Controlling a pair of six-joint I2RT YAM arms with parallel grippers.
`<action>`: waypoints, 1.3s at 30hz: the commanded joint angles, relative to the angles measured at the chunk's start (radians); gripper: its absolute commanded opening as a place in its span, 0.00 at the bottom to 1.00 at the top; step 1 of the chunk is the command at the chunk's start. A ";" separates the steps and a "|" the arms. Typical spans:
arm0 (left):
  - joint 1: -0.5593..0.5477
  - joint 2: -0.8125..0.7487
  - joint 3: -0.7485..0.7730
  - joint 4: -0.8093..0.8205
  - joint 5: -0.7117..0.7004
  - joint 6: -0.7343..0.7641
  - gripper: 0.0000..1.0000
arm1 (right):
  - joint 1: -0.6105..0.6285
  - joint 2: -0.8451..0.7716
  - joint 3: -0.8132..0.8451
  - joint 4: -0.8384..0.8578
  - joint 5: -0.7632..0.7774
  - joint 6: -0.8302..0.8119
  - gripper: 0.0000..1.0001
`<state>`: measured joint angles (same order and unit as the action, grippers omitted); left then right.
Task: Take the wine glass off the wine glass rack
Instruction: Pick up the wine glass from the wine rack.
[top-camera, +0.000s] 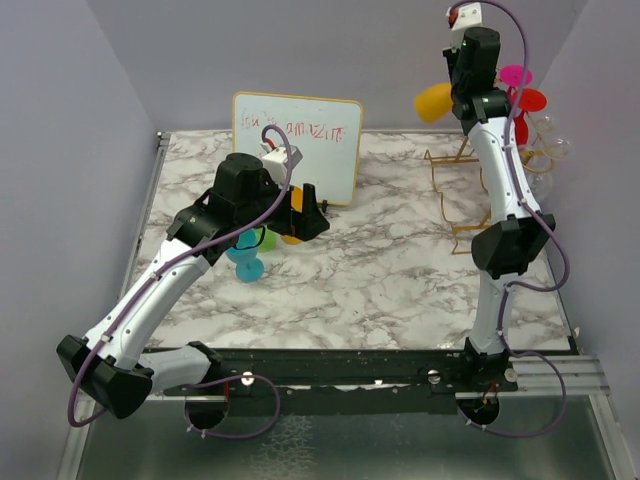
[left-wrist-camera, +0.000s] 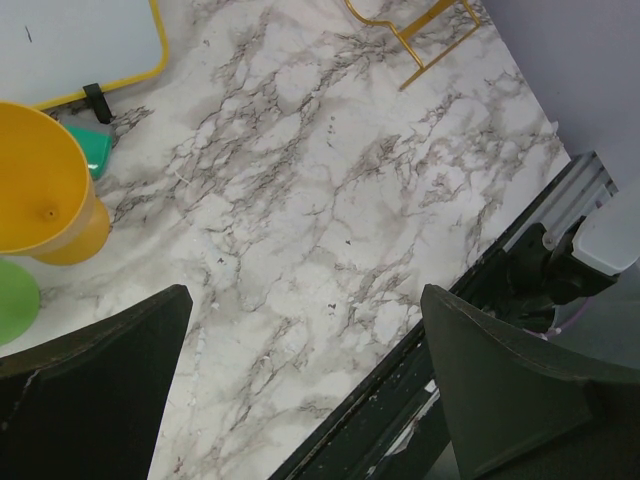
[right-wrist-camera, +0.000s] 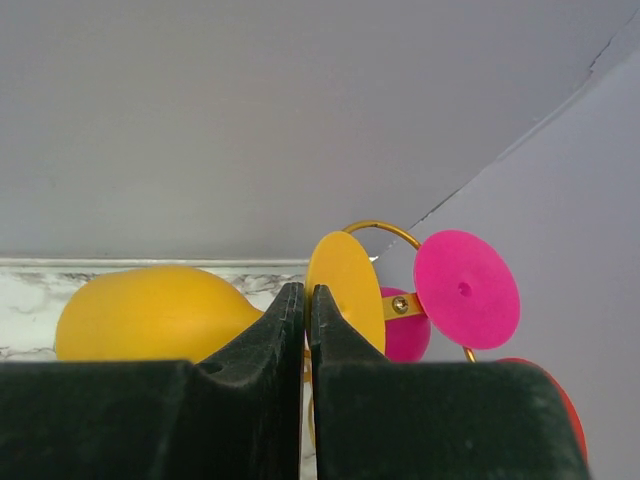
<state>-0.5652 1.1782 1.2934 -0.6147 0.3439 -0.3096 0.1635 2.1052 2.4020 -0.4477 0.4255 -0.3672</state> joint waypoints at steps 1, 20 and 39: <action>-0.001 -0.014 -0.002 0.009 -0.008 0.001 0.99 | -0.002 -0.051 -0.009 -0.017 -0.002 0.020 0.00; 0.000 -0.005 0.006 0.009 -0.008 -0.002 0.99 | 0.011 -0.069 0.021 -0.053 -0.042 0.056 0.01; -0.001 0.006 0.012 0.010 -0.010 -0.005 0.99 | 0.012 -0.110 0.030 -0.095 -0.093 0.103 0.00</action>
<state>-0.5652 1.1782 1.2934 -0.6151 0.3439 -0.3099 0.1692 2.0380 2.4020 -0.5140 0.3706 -0.2943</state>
